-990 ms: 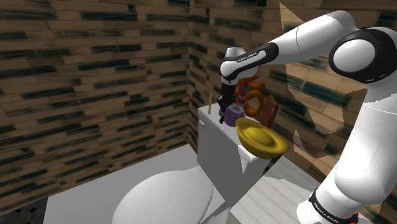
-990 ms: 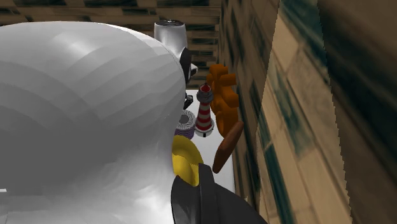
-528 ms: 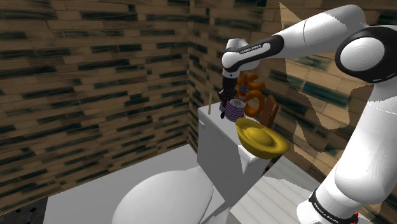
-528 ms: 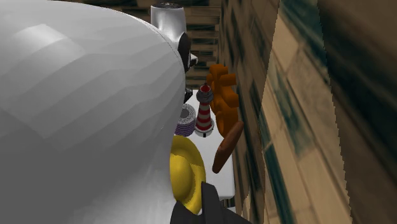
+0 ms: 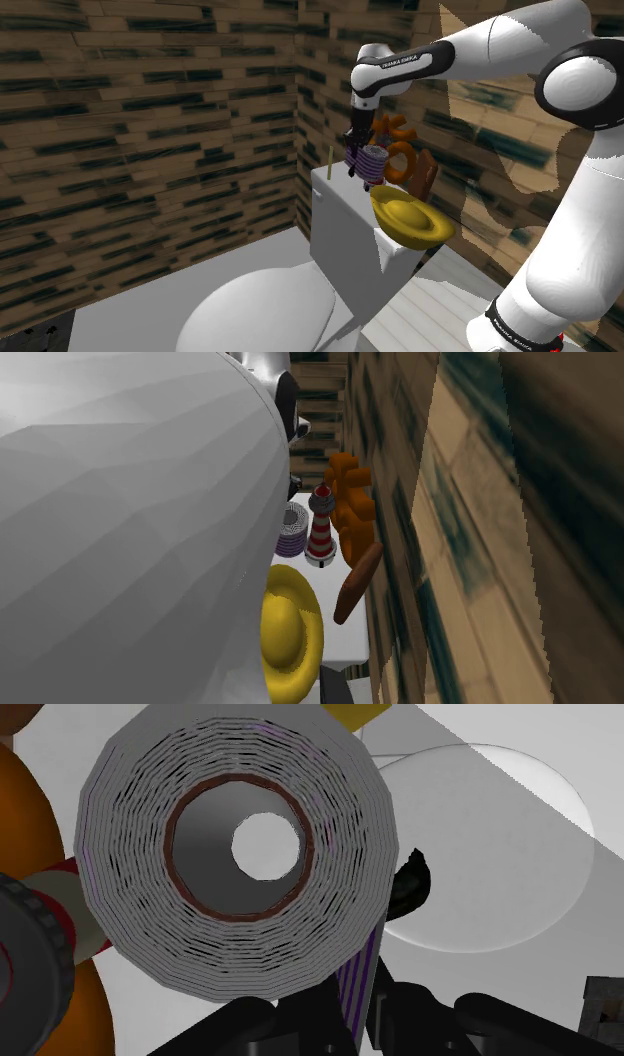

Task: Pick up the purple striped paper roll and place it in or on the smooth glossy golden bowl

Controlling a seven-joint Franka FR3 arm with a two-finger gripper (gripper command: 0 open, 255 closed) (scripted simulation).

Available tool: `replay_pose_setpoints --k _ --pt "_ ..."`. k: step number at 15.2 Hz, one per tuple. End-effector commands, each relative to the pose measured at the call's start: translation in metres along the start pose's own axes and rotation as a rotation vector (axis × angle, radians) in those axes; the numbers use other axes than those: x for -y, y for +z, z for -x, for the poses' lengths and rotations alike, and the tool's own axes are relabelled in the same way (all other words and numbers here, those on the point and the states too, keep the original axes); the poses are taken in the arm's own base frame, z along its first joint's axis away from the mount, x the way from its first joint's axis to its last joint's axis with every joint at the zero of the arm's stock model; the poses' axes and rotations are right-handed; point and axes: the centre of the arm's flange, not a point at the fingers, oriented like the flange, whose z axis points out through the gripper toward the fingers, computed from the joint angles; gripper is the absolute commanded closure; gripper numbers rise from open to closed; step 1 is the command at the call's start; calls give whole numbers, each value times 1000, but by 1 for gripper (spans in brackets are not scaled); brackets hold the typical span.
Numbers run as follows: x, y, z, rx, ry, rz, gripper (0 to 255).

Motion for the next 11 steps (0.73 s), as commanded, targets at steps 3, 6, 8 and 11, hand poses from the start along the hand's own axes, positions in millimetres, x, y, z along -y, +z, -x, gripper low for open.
replay_pose_setpoints --k 3,6,8,11 --pt "1 -21 0 0 0 0 255" --pt "1 -37 1 0 0 0 255" --pt "2 -48 1 0 0 0 255" --pt "3 -63 2 0 0 0 255"
